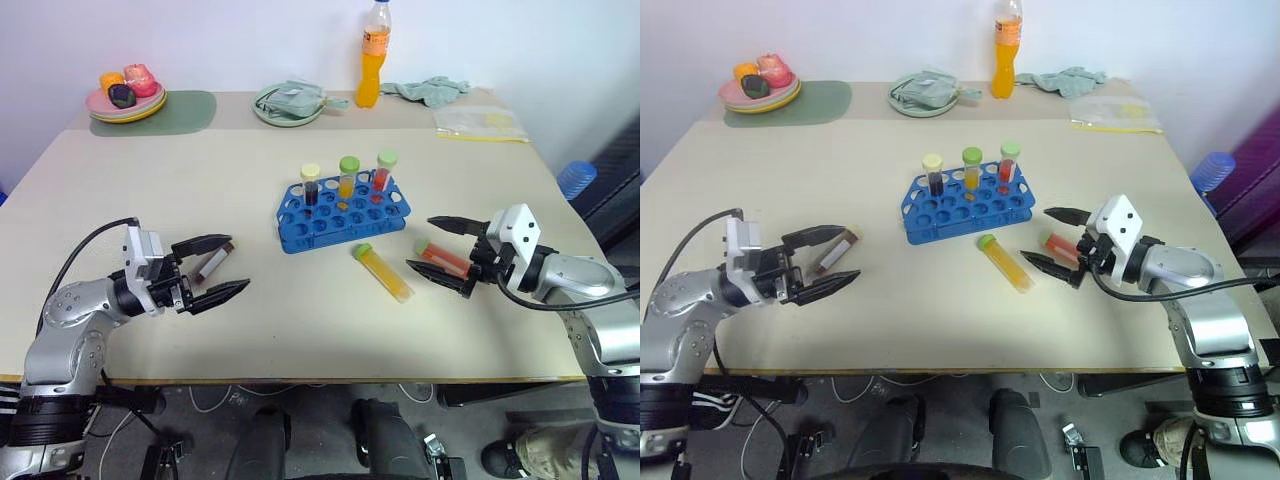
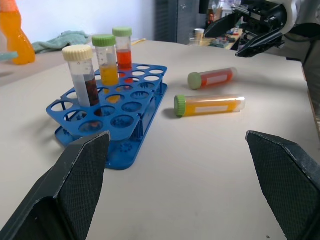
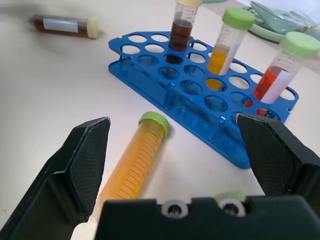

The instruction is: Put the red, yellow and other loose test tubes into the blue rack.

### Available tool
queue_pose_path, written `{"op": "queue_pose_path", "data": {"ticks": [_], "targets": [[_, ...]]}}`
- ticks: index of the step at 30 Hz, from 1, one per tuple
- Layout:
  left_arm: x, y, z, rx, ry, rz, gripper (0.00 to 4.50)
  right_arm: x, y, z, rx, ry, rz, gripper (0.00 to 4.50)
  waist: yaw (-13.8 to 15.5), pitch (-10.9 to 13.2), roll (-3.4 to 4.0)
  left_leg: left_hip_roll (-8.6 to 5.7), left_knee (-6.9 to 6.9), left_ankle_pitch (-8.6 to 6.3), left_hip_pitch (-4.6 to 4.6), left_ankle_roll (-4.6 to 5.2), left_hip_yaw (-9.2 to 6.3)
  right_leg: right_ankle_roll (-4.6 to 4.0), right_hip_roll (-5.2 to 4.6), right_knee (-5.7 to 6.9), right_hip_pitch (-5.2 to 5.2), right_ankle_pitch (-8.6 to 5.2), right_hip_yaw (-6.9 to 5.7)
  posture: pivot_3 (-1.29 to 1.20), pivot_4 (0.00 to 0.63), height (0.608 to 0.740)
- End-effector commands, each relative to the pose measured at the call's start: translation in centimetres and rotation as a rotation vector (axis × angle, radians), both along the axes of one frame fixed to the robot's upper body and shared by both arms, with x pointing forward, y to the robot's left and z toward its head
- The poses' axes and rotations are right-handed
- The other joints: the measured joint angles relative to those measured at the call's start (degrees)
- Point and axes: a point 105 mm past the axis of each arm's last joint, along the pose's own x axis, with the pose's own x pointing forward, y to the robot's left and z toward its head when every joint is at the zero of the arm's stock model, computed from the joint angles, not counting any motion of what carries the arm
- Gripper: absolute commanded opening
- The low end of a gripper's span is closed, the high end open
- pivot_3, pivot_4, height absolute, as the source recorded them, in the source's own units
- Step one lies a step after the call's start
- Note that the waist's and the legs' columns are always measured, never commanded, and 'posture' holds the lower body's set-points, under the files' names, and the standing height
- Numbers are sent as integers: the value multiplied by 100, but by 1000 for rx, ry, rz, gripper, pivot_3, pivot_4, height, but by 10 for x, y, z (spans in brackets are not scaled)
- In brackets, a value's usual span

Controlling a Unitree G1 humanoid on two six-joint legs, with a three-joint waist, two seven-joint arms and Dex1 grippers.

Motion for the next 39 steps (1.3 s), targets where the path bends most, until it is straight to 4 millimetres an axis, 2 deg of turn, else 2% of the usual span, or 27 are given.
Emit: {"op": "queue_pose_path", "data": {"ticks": [1,7,14,19,21,26,29,31,36,37,39], "targets": [[0,-6,6,10,-39,-27,4483,-3,-5,10,-13,-38,-6,4500,1,0,0,0,1,0,0,0,0,0,-1,0,1,0,0,0,150,740],[-4,-11,8,-17,-56,-6,4483,11,-4,22,-8,-49,-5,4500,-38,0,1,0,0,0,2,0,0,0,0,0,1,0,0,0,150,740],[-15,-10,3,-29,-56,41,4483,22,2,24,5,-40,3,4500,-15,0,1,0,-2,0,2,0,0,0,0,-1,1,0,1,0,150,740],[-11,-23,11,-55,-79,21,4483,31,-3,33,26,-26,-51,4500,11,0,1,-1,5,0,1,0,-1,0,-1,-1,3,0,0,0,150,740],[-8,-30,11,-56,-87,-4,4483,37,-9,36,-23,-47,-127,4500,5,0,3,-1,4,0,1,0,-2,0,0,0,3,0,0,0,150,740],[-4,-42,10,-82,-76,-33,4483,44,-17,34,-76,39,-247,4500,-1,0,3,-1,1,0,0,0,-2,0,0,0,1,1,0,0,150,740],[-3,-44,7,-76,-72,-44,4483,44,-22,21,-178,197,-312,4500,-22,0,3,-1,1,0,1,0,-1,-1,0,0,1,1,1,0,150,740],[-1,-45,6,-74,-68,-51,4483,39,-21,17,-204,316,-329,4500,-22,1,6,-1,2,0,2,1,-1,-1,0,2,-1,1,1,0,150,740],[2,-48,7,-64,-73,-73,4483,15,-19,1,-442,529,-304,4500,-3,1,7,-1,0,0,-8,1,-2,-1,-1,-2,-11,0,0,0,150,740],[2,-49,7,-64,-74,-76,4483,16,-20,-1,-472,551,-326,4500,-4,1,6,-1,-1,0,-9,1,-2,-1,-1,-2,-13,0,0,0,150,740],[2,-52,7,-67,-77,-80,4483,32,-20,-1,-466,566,-398,4500,-25,1,6,-1,2,0,-10,1,0,0,-2,-3,-13,0,0,0,150,740]]}}
